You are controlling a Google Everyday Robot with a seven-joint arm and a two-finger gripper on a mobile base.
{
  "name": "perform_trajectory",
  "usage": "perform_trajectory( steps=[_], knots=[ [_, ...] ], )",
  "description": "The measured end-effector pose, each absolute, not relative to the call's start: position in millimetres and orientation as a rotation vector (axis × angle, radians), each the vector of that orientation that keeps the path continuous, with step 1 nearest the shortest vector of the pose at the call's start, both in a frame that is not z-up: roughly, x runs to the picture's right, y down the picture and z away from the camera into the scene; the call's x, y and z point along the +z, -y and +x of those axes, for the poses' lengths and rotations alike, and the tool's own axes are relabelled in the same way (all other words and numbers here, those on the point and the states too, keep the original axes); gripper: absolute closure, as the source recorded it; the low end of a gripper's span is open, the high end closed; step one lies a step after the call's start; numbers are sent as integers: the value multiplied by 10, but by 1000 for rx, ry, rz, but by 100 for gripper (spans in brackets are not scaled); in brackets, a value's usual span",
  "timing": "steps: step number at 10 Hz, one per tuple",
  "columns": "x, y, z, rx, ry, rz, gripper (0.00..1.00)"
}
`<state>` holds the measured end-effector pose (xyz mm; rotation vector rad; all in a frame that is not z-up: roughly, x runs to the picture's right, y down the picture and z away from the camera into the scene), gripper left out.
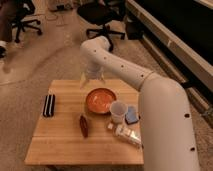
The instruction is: Move the arm in a circular motion
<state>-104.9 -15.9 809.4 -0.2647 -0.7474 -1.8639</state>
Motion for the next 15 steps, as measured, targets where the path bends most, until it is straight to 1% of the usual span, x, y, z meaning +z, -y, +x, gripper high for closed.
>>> perform_trajectory(
  steps=[1,3,4,5,8,11,13,15],
  knots=[
    [7915,-4,-1246,-1947,779,-224,20],
    [7621,-258,-1324,-2062,785,-160,20],
    [7439,-441,-1237,-2121,776,-131,20],
    [7341,-546,-1144,-2150,768,-121,20],
    [6973,-972,-509,-2189,780,-137,20],
    [6933,-1063,104,-2110,799,-184,20],
    [7007,-1040,477,-2036,813,-228,20],
    [7184,-881,868,-1933,796,-265,20]
  ],
)
